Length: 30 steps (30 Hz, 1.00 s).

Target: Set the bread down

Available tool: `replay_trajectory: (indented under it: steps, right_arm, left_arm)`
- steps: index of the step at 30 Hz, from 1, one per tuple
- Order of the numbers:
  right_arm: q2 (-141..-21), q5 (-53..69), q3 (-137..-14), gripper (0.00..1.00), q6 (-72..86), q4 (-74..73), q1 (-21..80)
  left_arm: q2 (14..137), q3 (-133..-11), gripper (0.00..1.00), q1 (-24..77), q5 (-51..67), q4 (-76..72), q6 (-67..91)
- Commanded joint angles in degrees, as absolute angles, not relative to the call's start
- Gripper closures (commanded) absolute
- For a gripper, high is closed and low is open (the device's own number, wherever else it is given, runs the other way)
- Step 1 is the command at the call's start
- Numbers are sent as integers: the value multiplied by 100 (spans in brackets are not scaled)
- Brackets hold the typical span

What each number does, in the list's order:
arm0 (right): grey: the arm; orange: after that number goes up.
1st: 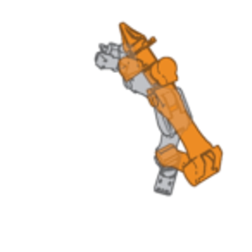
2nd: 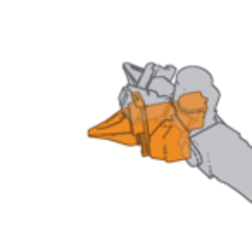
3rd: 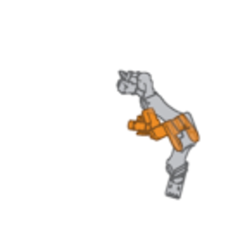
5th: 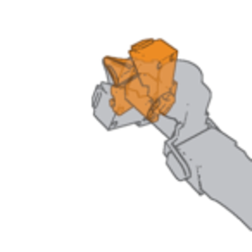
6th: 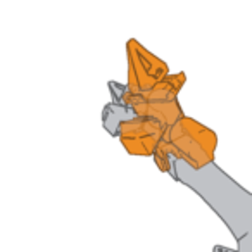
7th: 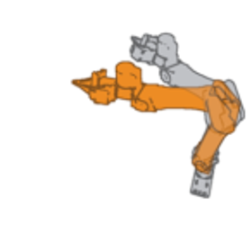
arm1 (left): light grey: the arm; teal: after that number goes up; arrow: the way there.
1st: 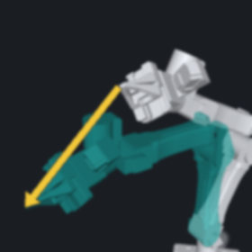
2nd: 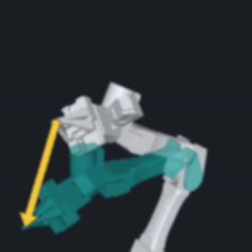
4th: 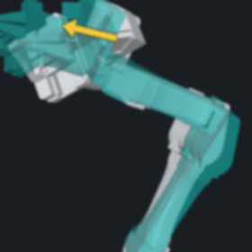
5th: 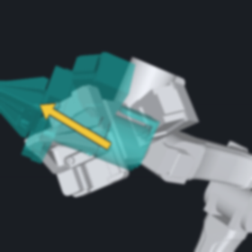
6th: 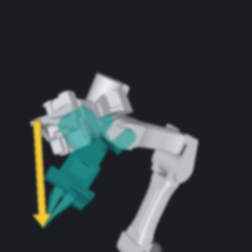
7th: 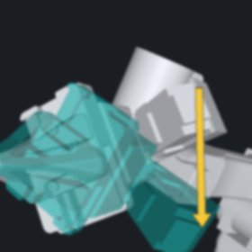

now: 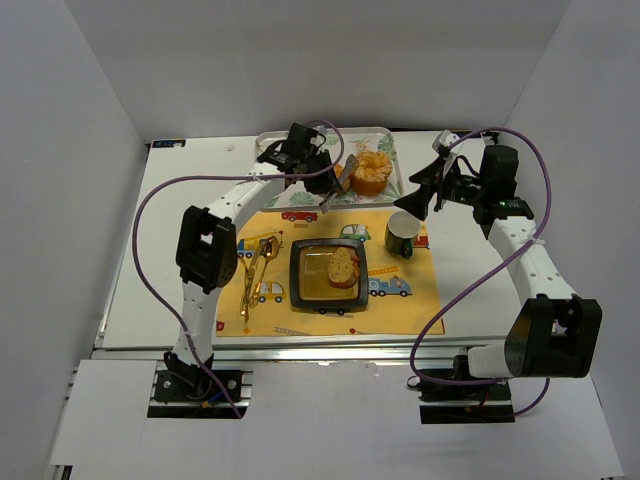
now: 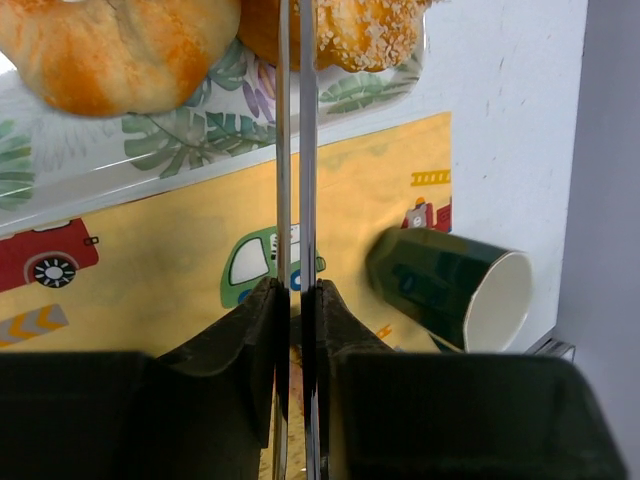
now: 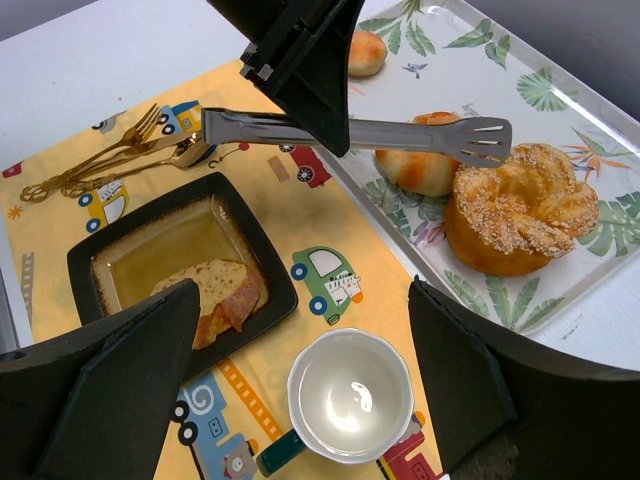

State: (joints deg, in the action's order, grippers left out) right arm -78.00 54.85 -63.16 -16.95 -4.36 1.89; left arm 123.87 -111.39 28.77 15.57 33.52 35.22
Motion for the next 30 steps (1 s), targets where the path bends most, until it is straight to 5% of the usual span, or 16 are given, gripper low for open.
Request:
replay_trajectory:
  steps: [1, 7, 17, 30]
  right_arm:
    - [-7726, 5634, -6337, 11, -1670, -202, 150]
    - [-7682, 5651, -6319, 11, -1670, -193, 123]
    - [-7646, 5695, -6302, 11, -1635, -158, 88]
    - [-7638, 5722, -6337, 11, -1661, -176, 70]
  left_arm:
    - [12287, -11364, 79, 2874, 1775, 3331, 3454]
    - [11989, -11285, 100, 2830, 1775, 2910, 3629]
    - [11136, -10749, 100, 2514, 1968, 1828, 4350]
    - [9417, -9477, 100, 2338, 2232, 2284, 4272]
